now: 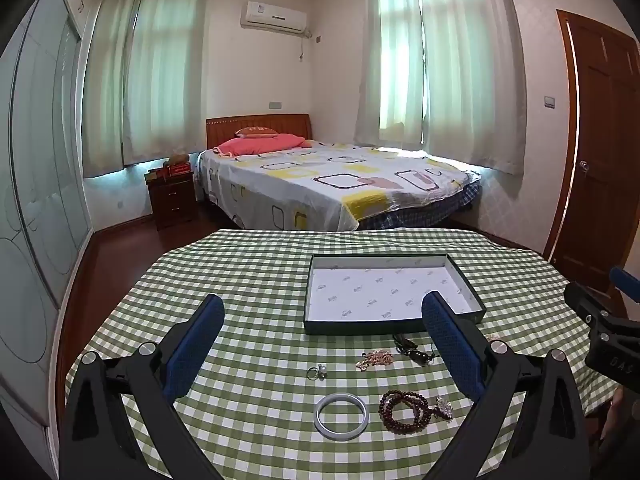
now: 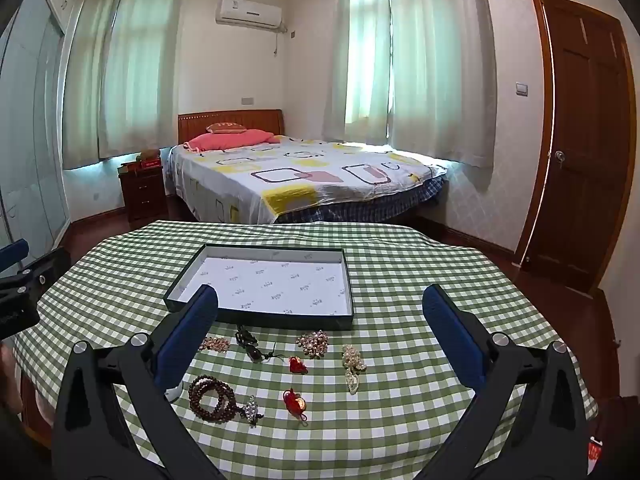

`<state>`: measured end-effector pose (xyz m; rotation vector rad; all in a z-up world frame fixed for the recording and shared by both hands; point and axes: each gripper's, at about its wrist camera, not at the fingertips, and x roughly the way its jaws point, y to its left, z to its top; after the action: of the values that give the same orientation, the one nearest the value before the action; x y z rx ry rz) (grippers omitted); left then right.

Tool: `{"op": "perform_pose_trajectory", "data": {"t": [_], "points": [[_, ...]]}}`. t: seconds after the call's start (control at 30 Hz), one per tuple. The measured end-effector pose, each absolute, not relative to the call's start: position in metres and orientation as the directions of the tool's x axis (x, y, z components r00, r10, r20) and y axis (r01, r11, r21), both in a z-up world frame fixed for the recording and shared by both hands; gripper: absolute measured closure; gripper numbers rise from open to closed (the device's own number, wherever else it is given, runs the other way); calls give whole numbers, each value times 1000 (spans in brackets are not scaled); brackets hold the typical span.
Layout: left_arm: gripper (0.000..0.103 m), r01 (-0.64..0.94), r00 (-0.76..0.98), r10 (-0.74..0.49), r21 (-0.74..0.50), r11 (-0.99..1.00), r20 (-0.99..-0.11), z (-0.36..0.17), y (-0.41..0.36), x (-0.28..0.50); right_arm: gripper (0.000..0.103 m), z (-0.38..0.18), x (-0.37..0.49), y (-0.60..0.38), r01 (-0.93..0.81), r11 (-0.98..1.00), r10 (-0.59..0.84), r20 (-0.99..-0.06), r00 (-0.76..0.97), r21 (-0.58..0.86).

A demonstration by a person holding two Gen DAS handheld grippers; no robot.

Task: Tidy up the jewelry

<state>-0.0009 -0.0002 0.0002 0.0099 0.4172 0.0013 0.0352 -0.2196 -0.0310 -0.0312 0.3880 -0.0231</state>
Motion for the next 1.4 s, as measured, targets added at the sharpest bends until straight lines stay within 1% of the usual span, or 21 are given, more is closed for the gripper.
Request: {"op": "perform_pose_trajectory", "data": {"t": [0.2, 0.23, 1.4], "points": [[7, -12, 911, 13, 5, 1000, -413, 0, -4, 0, 3, -31, 35, -220, 19, 999, -28, -373, 927, -27], [7, 0, 915, -6, -14, 1000, -404, 1, 3, -1, 3, -31, 34, -220, 19, 999, -28, -374, 927, -26], [7, -14, 904, 10, -6, 1000, -427, -1, 4, -1, 3, -34, 33, -220, 16, 1000, -24, -387, 922, -24]]}}
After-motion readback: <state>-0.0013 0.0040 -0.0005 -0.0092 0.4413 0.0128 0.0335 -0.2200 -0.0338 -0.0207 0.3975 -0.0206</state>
